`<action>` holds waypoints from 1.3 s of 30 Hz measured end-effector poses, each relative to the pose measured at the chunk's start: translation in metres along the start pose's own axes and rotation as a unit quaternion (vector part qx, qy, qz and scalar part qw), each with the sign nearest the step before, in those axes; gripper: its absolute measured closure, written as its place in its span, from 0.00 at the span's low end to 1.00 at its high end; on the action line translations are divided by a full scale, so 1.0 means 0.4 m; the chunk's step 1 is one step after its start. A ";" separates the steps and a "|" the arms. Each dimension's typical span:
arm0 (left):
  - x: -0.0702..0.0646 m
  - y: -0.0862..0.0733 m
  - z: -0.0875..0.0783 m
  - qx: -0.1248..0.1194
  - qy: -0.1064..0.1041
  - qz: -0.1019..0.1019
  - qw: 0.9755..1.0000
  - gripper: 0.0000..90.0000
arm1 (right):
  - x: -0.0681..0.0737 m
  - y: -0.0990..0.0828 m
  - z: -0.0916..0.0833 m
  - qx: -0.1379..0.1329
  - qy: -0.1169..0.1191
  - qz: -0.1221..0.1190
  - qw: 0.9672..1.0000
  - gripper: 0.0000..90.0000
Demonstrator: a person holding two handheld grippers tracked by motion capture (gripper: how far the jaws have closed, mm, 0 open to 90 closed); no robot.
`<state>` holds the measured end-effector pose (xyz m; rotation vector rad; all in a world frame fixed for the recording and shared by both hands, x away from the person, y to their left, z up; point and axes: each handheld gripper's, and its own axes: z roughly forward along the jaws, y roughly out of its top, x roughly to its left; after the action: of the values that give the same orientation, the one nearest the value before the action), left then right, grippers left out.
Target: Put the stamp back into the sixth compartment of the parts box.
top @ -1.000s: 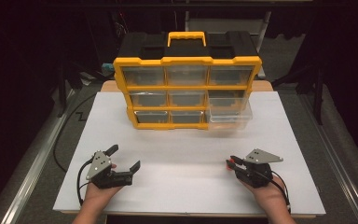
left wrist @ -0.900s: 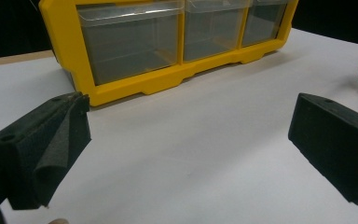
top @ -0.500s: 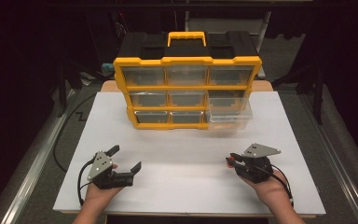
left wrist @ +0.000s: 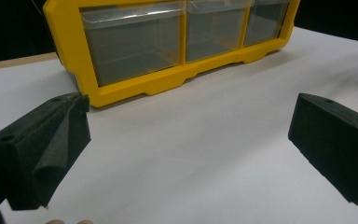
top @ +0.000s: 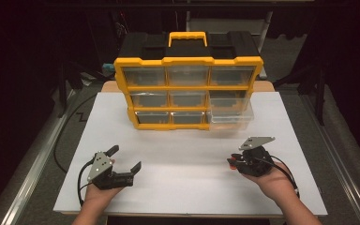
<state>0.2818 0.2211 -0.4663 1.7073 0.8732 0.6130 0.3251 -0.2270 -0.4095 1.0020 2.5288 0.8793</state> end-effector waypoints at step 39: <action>-0.007 -0.001 0.004 0.003 -0.020 0.011 1.000 0.00 | -0.036 0.062 -0.025 0.170 0.068 -0.050 0.982 0.82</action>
<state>0.2812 0.2179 -0.4669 1.7302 0.8292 0.5896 0.3437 -0.2271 -0.3858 0.9226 2.8848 0.5116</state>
